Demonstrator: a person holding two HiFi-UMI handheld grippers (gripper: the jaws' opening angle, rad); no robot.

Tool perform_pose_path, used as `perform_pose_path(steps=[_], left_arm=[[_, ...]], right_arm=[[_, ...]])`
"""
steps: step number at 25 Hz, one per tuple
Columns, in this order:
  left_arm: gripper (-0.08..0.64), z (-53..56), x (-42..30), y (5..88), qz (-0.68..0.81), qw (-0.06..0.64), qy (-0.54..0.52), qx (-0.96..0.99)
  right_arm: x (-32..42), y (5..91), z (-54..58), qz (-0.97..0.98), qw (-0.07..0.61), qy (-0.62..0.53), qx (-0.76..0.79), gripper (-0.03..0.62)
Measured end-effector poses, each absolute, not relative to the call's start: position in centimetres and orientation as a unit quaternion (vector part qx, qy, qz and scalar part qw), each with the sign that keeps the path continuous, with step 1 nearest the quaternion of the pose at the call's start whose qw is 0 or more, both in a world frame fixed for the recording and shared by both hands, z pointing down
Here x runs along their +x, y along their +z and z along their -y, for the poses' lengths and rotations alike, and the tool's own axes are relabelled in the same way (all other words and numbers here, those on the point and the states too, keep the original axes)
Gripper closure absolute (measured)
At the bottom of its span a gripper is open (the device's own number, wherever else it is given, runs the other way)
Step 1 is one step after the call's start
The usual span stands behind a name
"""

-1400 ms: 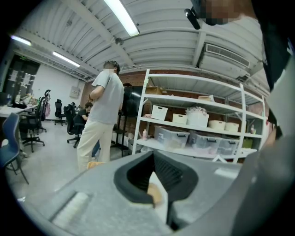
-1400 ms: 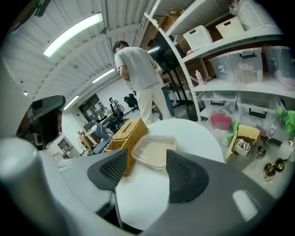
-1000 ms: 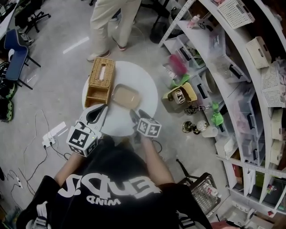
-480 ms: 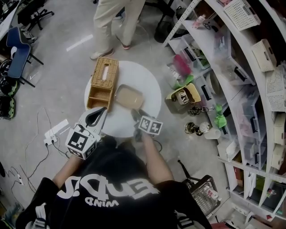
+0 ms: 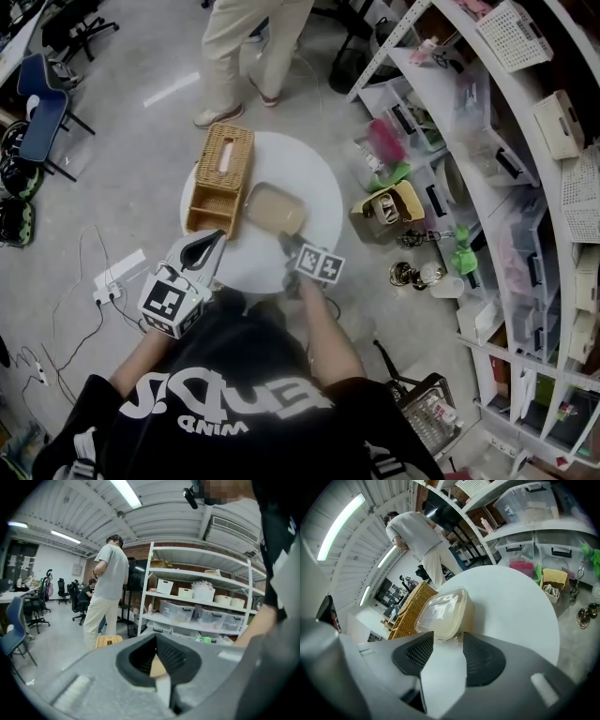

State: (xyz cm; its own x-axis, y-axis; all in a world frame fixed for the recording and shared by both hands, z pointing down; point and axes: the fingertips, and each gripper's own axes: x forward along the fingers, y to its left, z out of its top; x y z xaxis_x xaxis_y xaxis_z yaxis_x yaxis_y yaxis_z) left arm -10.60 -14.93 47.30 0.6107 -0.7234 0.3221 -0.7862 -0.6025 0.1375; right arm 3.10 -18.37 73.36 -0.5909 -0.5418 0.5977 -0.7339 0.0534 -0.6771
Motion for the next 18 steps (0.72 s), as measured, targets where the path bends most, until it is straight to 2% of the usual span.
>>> perform_pose_path(steps=[18], left_arm=[[0.558,15.71,-10.09,47.6,0.42,0.139,0.107,0.891]], right_arm=[[3.11,73.2,18.05,0.711,0.117,0.533,0.443,0.448]])
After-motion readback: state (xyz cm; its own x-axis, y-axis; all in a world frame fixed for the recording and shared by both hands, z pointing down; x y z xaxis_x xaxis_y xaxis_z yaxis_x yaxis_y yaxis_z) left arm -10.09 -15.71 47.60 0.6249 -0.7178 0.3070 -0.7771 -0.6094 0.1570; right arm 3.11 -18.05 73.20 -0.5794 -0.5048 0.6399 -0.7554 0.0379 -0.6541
